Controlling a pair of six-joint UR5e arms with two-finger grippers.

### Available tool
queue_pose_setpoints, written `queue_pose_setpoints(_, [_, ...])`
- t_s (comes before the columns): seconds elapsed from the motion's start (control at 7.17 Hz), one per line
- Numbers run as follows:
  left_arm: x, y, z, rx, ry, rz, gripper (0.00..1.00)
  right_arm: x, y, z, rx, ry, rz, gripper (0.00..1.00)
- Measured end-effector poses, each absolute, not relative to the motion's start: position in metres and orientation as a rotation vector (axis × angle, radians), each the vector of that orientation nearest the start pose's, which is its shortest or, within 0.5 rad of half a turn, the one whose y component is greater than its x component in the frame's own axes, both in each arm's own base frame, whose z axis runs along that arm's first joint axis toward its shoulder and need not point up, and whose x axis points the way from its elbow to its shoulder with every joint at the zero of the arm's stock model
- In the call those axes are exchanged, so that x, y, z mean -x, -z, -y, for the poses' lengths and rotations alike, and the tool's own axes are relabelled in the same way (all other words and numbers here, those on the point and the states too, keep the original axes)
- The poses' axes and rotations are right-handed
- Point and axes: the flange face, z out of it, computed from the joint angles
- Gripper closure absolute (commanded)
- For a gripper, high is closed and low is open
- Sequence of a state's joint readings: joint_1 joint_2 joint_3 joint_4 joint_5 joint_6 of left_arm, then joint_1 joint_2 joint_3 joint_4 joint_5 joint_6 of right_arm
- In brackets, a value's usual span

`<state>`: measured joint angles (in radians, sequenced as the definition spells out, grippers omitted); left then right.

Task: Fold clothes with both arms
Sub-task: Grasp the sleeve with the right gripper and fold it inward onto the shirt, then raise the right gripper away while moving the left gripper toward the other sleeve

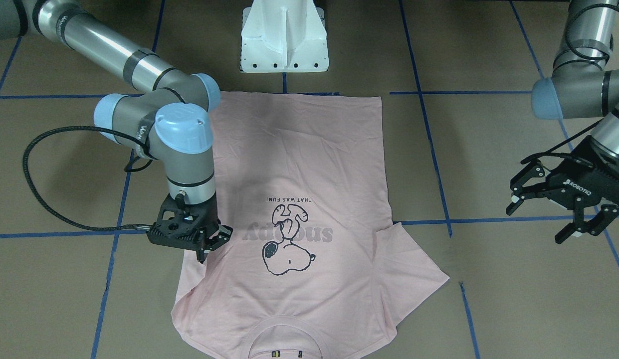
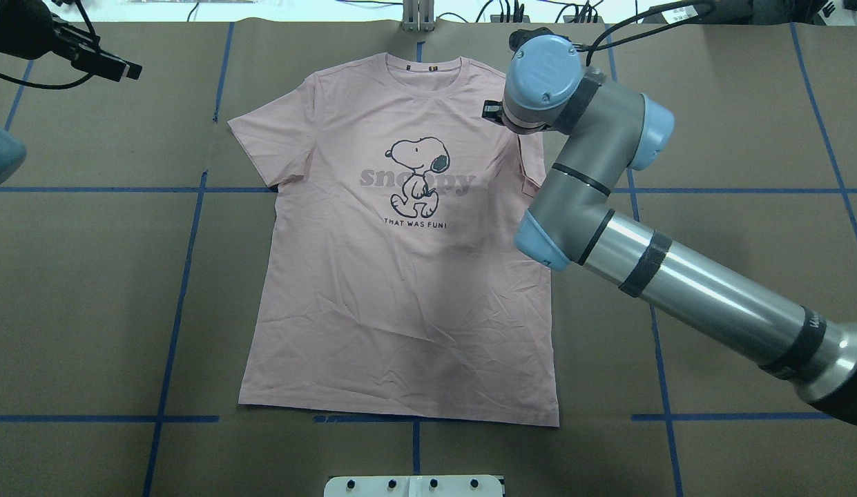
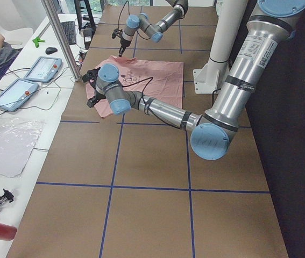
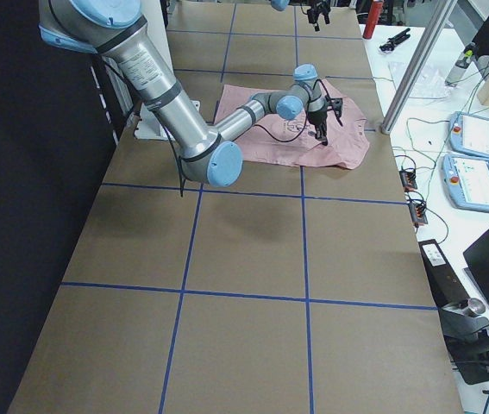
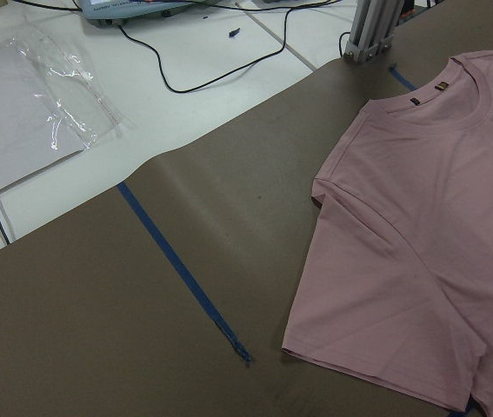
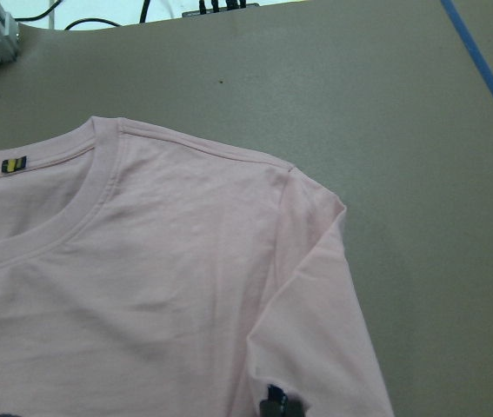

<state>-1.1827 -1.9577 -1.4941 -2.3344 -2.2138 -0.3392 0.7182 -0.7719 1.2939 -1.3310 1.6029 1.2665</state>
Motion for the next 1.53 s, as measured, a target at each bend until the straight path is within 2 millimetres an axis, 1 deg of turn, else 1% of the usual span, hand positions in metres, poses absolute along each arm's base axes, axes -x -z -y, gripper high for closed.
queue_pose_setpoints(0.14, [-0.178, -0.388, 0.631, -0.762, -0.385, -0.907, 0.0, 0.522, -0.259, 0.617, -0.356, -0.398, 0.673, 0.12])
queue_pose_setpoints(0.28, [-0.178, -0.388, 0.632, -0.762, -0.383, -0.905, 0.0, 0.533, -0.25, 0.621, -0.355, -0.417, 0.67, 0.0])
queue_pose_setpoints(0.42, [-0.178, -0.39, 0.632, -0.76, -0.38, -0.902, 0.0, 0.541, -0.241, 0.626, -0.352, -0.429, 0.669, 0.0])
queue_pose_setpoints(0.56, [-0.18, -0.392, 0.633, -0.752, -0.377, -0.9, 0.0, 0.544, -0.232, 0.631, -0.35, -0.428, 0.67, 0.0])
queue_pose_setpoints(0.7, [-0.183, -0.396, 0.635, -0.735, -0.356, -0.9, 0.0, 0.537, -0.226, 0.639, -0.33, -0.392, 0.683, 0.0])
queue_pose_setpoints(0.84, [-0.194, -0.398, 0.636, -0.702, -0.3, -0.91, 0.0, 0.513, -0.226, 0.654, -0.288, -0.323, 0.71, 0.0])
queue_pose_setpoints(0.98, [-0.217, -0.395, 0.635, -0.663, -0.237, -0.927, 0.0, 0.477, -0.229, 0.67, -0.255, -0.255, 0.749, 0.0])
queue_pose_setpoints(1.12, [-0.241, -0.394, 0.633, -0.629, -0.187, -0.935, 0.13, 0.433, -0.238, 0.682, -0.244, -0.196, 0.785, 0.0])
queue_pose_setpoints(1.26, [-0.263, -0.399, 0.634, -0.596, -0.136, -0.931, 0.29, 0.382, -0.263, 0.687, -0.249, -0.125, 0.809, 0.0])
queue_pose_setpoints(1.4, [-0.283, -0.406, 0.638, -0.563, -0.074, -0.921, 0.36, 0.327, -0.297, 0.684, -0.262, -0.053, 0.822, 0.0])
queue_pose_setpoints(1.53, [-0.303, -0.412, 0.641, -0.538, -0.005, -0.908, 0.38, 0.279, -0.329, 0.675, -0.273, -0.001, 0.829, 0.0])
